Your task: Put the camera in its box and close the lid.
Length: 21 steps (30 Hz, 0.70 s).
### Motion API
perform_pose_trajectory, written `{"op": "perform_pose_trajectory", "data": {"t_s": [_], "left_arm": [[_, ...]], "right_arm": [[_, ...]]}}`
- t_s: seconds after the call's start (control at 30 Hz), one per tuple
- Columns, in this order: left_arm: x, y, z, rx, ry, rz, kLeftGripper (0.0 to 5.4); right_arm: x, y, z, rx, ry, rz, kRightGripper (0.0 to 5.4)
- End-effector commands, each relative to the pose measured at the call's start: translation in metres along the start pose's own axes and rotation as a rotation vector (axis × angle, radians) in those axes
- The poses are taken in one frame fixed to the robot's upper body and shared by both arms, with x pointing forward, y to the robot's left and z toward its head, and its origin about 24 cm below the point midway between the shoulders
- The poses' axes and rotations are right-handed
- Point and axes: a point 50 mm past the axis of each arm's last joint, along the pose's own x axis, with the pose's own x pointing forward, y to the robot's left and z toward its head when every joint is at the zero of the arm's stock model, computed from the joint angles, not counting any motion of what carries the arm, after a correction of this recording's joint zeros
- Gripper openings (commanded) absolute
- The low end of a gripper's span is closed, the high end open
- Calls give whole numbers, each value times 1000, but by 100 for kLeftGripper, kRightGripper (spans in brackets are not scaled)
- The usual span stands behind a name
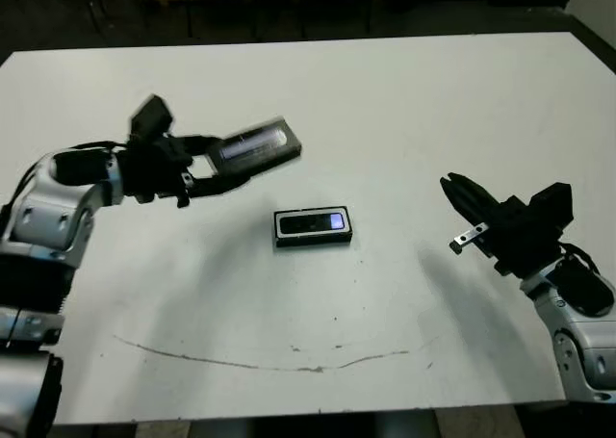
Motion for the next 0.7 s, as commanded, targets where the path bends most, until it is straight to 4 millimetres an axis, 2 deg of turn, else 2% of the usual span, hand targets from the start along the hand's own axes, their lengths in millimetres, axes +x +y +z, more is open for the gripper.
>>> {"op": "perform_pose_trajectory", "data": {"t_s": [0.03,0.3,0.7], "left_arm": [[9,1,-10,-62,17,-74,268],[24,0,-14,-170,-88,-225,268],[39,-4,-25,-242,-115,-332,268]], "right_arm": [[-1,-3,-4,6,15,-1,0],[-3,-6,-7,6,28,0,0],[-3,-5,-7,2,31,8,0]]}}
